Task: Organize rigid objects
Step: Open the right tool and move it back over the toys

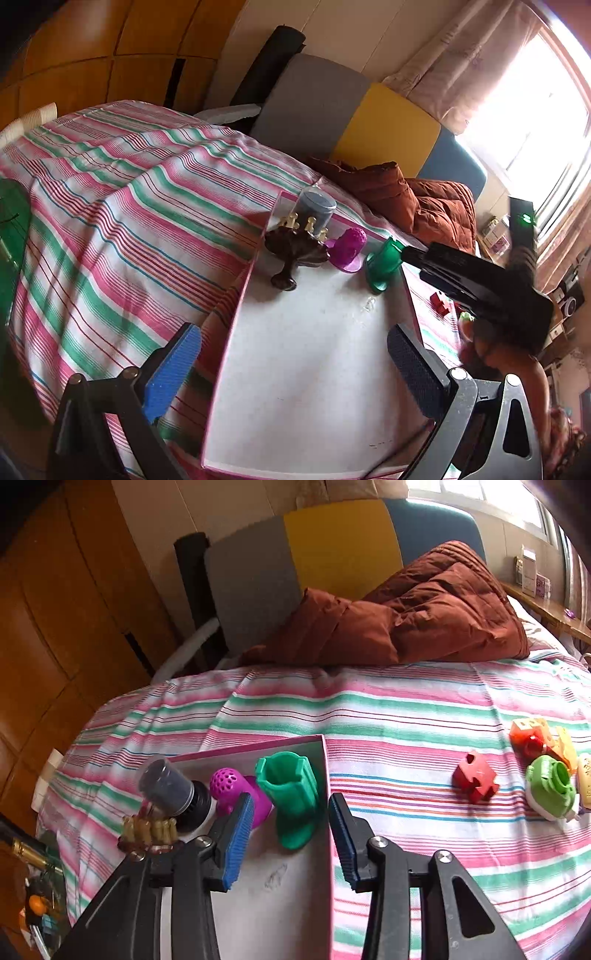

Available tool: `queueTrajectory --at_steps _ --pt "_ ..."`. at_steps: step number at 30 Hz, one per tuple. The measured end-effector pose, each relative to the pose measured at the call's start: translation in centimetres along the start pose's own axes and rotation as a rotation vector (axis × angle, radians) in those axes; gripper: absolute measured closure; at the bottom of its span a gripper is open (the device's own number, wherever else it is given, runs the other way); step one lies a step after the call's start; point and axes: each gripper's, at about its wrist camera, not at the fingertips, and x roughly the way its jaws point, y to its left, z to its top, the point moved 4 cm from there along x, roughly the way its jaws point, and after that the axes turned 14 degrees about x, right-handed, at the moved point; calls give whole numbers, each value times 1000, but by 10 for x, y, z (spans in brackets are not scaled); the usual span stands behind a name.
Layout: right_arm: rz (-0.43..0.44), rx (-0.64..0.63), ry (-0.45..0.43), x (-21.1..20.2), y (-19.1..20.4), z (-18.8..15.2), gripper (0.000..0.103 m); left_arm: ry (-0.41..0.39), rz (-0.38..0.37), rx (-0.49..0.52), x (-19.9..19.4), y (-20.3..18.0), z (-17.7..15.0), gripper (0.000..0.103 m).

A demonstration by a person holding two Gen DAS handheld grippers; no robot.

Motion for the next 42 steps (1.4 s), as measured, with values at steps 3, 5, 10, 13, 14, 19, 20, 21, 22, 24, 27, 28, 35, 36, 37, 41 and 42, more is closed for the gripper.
queueTrajectory --at_steps 3,5,10,13,14,19,20,21,22,24,27,28,35,36,37,41,42 --pt "12 -27 -13 -17 -6 -5 61 6 -17 12 0 -5 -2 1" --pt "9 -47 -14 -26 -12 -9 61 3 -20 25 -1 -9 -2 1" --pt "-11 -41 -13 -46 -37 -16 60 -4 -33 56 -3 -20 -4 1" --pt "-26 -13 -8 -56 -57 -19 60 -4 -49 65 -4 -26 -4 1" --pt "-36 -7 -7 -58 -64 -20 60 -4 -54 69 -4 -29 -4 1" --pt "-94 -25 -12 -68 -97 -29 60 -5 -87 97 -7 -43 -7 1" --pt "-103 -31 -9 -69 -103 -32 60 -4 -97 104 -7 -46 -8 1" --pt "-111 -37 -6 -71 -108 -35 60 -6 -109 111 -8 -50 -9 1" --pt "-118 -41 -4 -71 -115 -38 60 -8 -120 119 -8 -53 -9 1" --pt "-132 -46 -1 -74 -126 -45 60 -6 -140 143 -9 -62 -12 1" --pt "-126 -44 -2 -79 -143 -51 60 0 -159 173 -10 -74 -15 0" --pt "-128 -46 -10 -81 -149 -49 60 3 -165 181 -10 -78 -16 0" --pt "-156 -53 -93 -83 -184 13 60 10 -186 228 -15 -97 -20 0" --pt "-160 -50 -98 -80 -189 22 60 13 -185 231 -16 -99 -20 0" --pt "-159 -45 -94 -76 -194 31 59 15 -183 232 -16 -99 -21 0" --pt "-152 -58 -41 -53 -209 55 59 19 -170 238 -20 -100 -20 0" --pt "-149 -66 -19 -47 -212 56 59 17 -165 238 -21 -101 -20 0"
